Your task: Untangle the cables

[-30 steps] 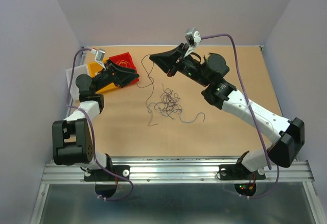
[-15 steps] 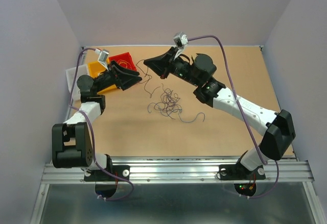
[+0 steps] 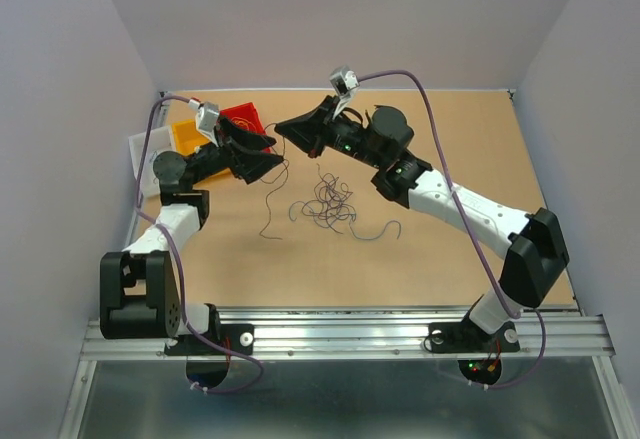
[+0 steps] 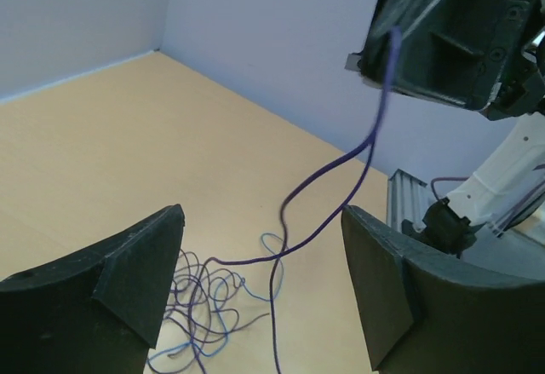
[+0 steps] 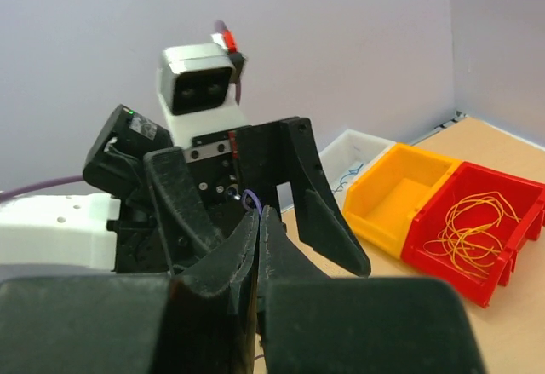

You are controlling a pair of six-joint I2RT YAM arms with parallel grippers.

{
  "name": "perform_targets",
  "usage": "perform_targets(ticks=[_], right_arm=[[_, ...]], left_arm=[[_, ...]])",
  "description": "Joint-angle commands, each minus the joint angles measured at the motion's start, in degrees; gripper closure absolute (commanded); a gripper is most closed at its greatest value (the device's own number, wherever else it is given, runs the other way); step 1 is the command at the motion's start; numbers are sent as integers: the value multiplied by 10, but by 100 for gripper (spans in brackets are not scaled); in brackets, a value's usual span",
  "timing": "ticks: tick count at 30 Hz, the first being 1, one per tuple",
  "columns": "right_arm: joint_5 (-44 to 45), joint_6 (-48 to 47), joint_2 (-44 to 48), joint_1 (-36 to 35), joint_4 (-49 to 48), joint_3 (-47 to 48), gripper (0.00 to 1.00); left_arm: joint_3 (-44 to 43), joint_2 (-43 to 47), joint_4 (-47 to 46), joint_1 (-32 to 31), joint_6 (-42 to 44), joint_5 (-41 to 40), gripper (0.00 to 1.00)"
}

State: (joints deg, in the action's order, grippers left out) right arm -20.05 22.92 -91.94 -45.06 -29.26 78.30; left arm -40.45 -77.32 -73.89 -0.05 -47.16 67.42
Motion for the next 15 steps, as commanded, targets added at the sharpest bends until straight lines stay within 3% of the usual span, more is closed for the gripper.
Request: perform_targets(ticks=[1, 7, 15], right_arm=[[-16, 15, -6, -3, -40, 47, 99], [-16, 19, -15, -3, -41, 55, 99], [3, 9, 5, -3, -43, 43, 99]], left_arm=[[-2, 52, -192, -33, 126, -12, 20], [-2, 95, -36, -62, 263, -28, 31], [-10, 82, -3, -69, 279, -30, 33]])
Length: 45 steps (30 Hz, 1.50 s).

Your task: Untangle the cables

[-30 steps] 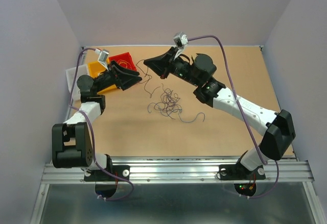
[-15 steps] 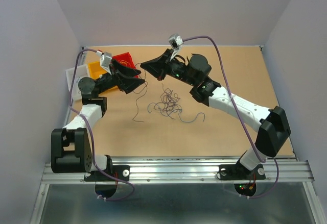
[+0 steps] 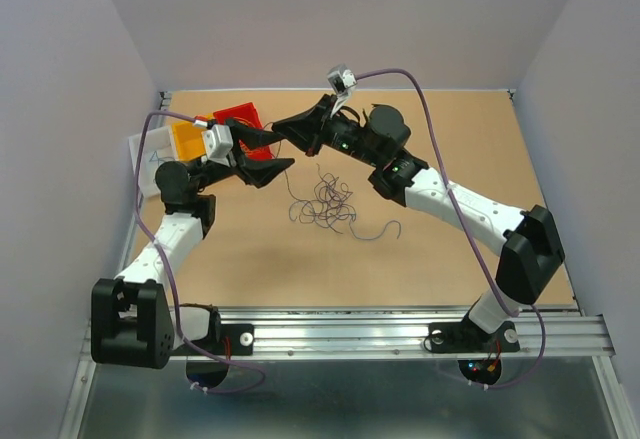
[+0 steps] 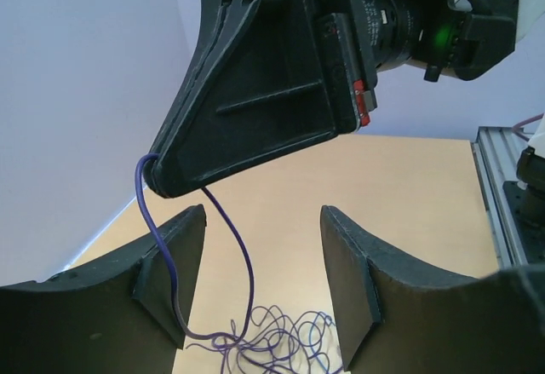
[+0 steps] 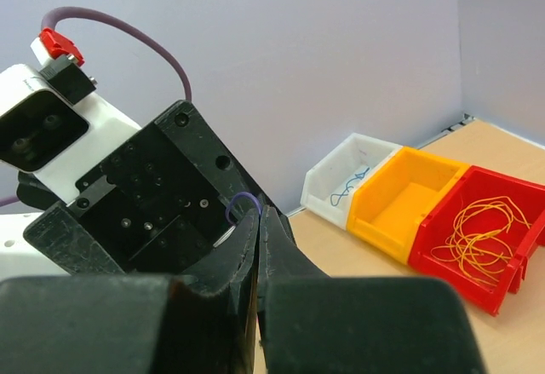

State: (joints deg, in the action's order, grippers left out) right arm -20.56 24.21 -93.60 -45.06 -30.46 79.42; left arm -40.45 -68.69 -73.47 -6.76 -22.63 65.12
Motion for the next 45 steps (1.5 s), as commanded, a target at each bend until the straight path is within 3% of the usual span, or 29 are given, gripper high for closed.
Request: perform_targets(ticks=[1, 9, 14, 23, 24, 25, 26, 27, 28, 29, 32, 33, 39, 45], right_arm=[[9, -6, 25, -2, -33, 29, 99], [6, -6, 40, -2, -34, 28, 99], [2, -5, 40, -3, -35, 32, 99], [17, -14, 61, -3, -36, 19, 99], [19, -15, 64, -3, -37, 16, 99], [19, -16, 65, -2, -37, 12, 99], [20, -17, 67, -3, -38, 9, 99], [22, -19, 68, -3, -37, 5, 99], [24, -24, 71, -3, -38, -6, 96], [26, -27, 74, -3, -40, -14, 84], [57, -41, 95, -3, -51, -63, 56], [77, -43, 102, -3, -56, -77, 51], [163, -74, 170, -3, -94, -204, 41], [262, -115, 261, -3, -106, -299, 35]], left_arm=[[-11, -7, -7, -2, 34, -9, 33], [-25, -36, 3, -2, 30, -8, 38], [-28, -44, 4, -2, 29, -6, 55], [-28, -44, 10, -2, 33, -10, 58], [-29, -45, 13, -2, 35, -9, 63], [-31, -46, 14, -2, 35, -8, 88], [-33, -46, 17, -2, 36, -9, 99], [-38, -46, 44, -1, 45, -10, 100], [-58, -45, 74, 3, 62, -23, 100], [-70, -42, 155, 5, 80, -35, 100], [-121, -36, 277, 17, 159, -107, 100], [-130, -32, 325, 30, 173, -124, 100], [-186, -40, 429, 61, 253, -262, 100], [-240, -85, 439, 63, 310, -344, 100]])
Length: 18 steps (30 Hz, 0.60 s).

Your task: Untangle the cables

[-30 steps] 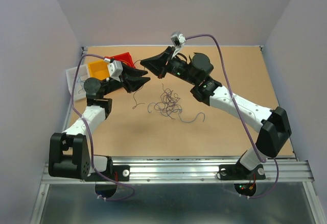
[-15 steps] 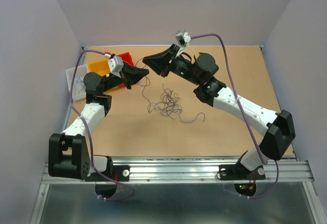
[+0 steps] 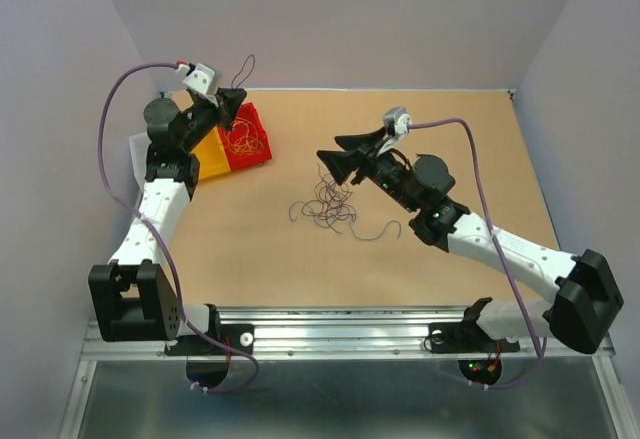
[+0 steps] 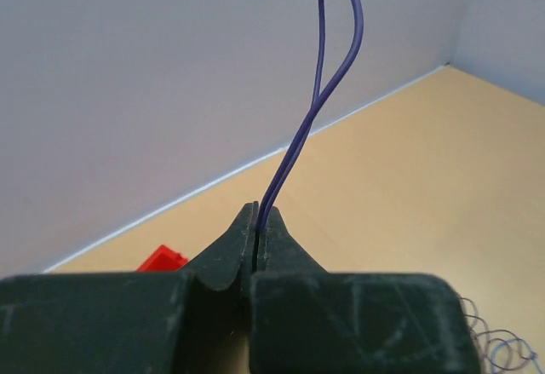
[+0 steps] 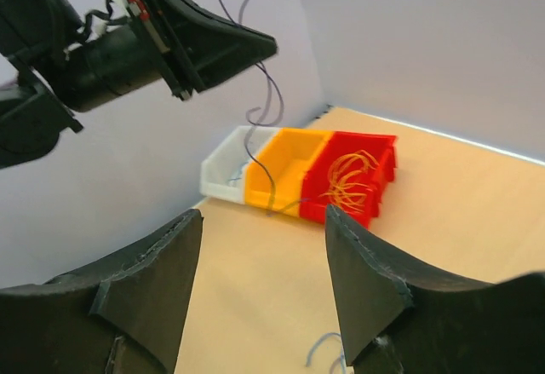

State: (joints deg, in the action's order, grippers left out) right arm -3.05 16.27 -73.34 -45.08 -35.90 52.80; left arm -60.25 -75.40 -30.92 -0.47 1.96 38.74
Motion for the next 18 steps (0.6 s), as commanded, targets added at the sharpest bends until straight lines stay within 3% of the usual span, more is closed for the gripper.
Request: perform_targets(ticks=[1, 10, 18], right_arm=[[94, -44, 71, -3, -51, -57, 35], [154, -56, 220, -2, -51, -169, 32], [197, -70, 264, -3, -51, -202, 30]], left_arm=[[-47, -22, 10, 0, 73, -109, 100], [-44, -89, -50, 38, 140, -226, 100], [-65, -119, -60, 115, 120, -189, 100]])
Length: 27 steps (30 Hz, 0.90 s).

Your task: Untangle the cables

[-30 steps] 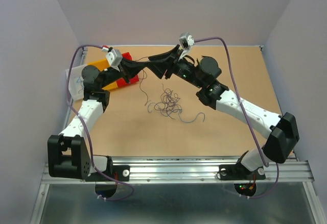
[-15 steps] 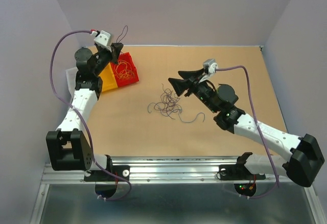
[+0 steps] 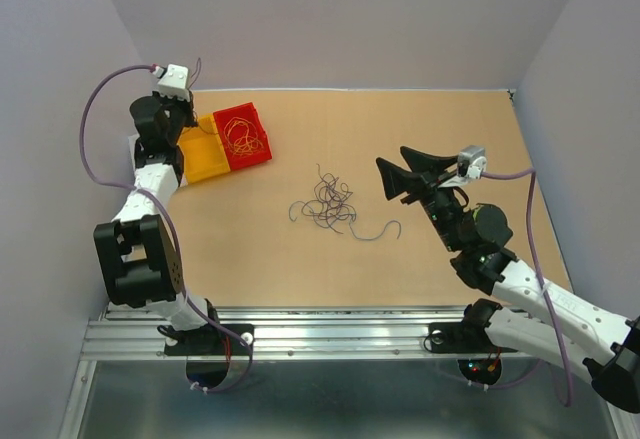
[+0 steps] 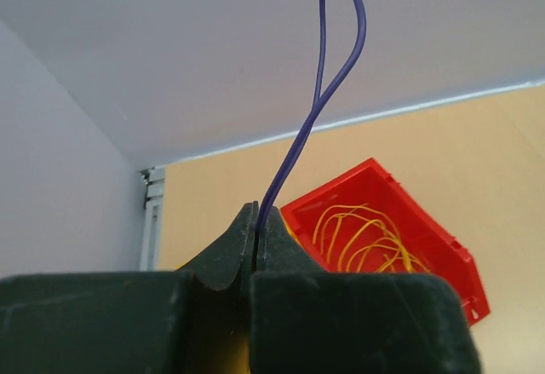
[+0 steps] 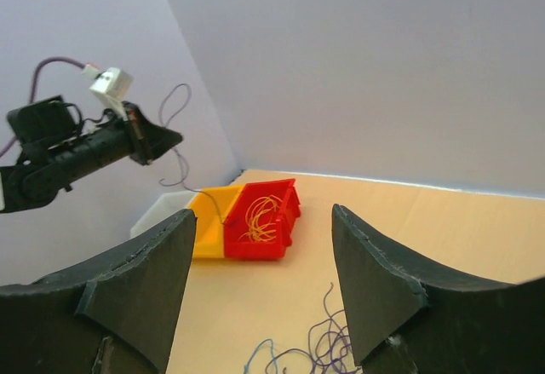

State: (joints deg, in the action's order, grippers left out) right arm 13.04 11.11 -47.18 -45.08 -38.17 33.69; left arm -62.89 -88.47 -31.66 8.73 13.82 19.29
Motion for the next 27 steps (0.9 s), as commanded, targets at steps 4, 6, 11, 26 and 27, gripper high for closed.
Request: perform_targets(ticks=[4, 6, 11, 26, 27], right_arm=[[50, -23, -10, -3, -28, -6, 30], [48, -22, -15, -3, -28, -6, 30], [44, -19, -18, -3, -28, -6, 30], [51, -22, -18, -3, -29, -11, 30], [51, -22, -16, -3, -30, -12, 30]], left_arm=[[-36, 8, -60, 46, -4, 7, 100], [-43, -7, -60, 57, -7, 11, 100], [-66, -50, -59, 66, -5, 6, 100], [-111, -165, -22, 51, -22, 25, 100], [-111, -170, -22, 49, -23, 25, 100]])
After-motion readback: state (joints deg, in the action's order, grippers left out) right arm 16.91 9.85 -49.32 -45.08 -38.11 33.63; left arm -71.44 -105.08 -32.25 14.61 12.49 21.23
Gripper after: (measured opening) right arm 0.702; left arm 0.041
